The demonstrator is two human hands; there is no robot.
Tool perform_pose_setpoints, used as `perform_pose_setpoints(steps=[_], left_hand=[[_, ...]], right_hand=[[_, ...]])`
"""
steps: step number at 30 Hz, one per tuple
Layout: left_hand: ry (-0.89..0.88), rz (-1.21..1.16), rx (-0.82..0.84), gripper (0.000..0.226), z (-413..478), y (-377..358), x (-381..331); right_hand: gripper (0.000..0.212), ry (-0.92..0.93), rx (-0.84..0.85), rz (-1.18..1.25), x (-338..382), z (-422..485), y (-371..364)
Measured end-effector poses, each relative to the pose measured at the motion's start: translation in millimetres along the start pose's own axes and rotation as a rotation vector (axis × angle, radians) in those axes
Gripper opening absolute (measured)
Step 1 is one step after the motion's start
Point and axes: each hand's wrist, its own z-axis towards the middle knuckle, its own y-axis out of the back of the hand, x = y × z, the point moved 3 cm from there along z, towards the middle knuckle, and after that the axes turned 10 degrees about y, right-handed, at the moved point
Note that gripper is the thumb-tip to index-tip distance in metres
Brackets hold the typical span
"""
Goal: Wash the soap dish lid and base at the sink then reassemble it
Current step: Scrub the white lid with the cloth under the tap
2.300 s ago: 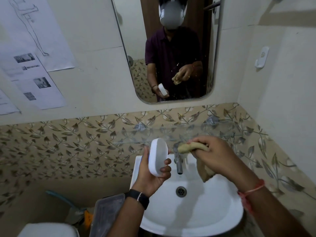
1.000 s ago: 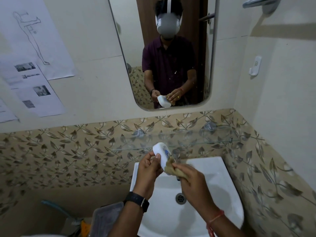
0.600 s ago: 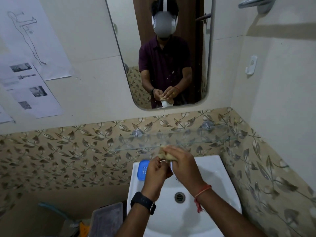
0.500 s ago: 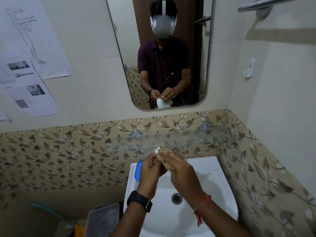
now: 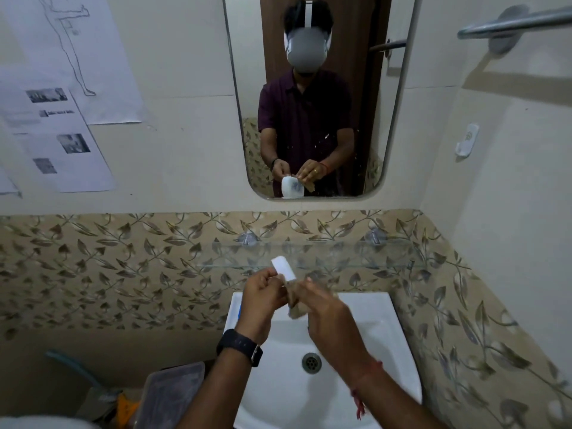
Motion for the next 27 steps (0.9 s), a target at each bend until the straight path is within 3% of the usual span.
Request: perform_pose_setpoints(steps=[3,8,11,15,17,23,27], left_hand=[[0.007,0.043,-0.011,0.022,-0.3,3.8,-1.3],[0.076,0.266,0.199,0.024,-11.9,-9.8,8.7],[0.022,0.313,0.251,0.023,-11.7,-8.9,4.6],[0.004,0.251,0.271,0.023,-13.7,0.1,-3.8],[0.001,0.276,0.287,0.022,-12.7,2.3,-2.9],[0.009,0.291,0.296,0.021,-13.3,-0.1,-0.8],[-0.016,0.223,0.333,0.021,-12.1,0.2,-2.6]], right_hand=[[0.053,0.005,-0.006,0.007,1.1,-14.7,-4.5],[0.048,-0.096,0.008,0.019,-9.2,41.9,8.5],[0.043,-0.299,0.113,0.150,-32.9,70.4,14.7],[0.034,-0.597,0.175,0.508,-63.0,61.6,17.8],[0.038,-0.579,0.165,0.555,-61.2,55.0,22.1],[0.050,-0.270,0.263,0.454,-36.3,61.8,34.8],[0.053,-0.516,0.145,0.582,-51.8,55.8,40.7]])
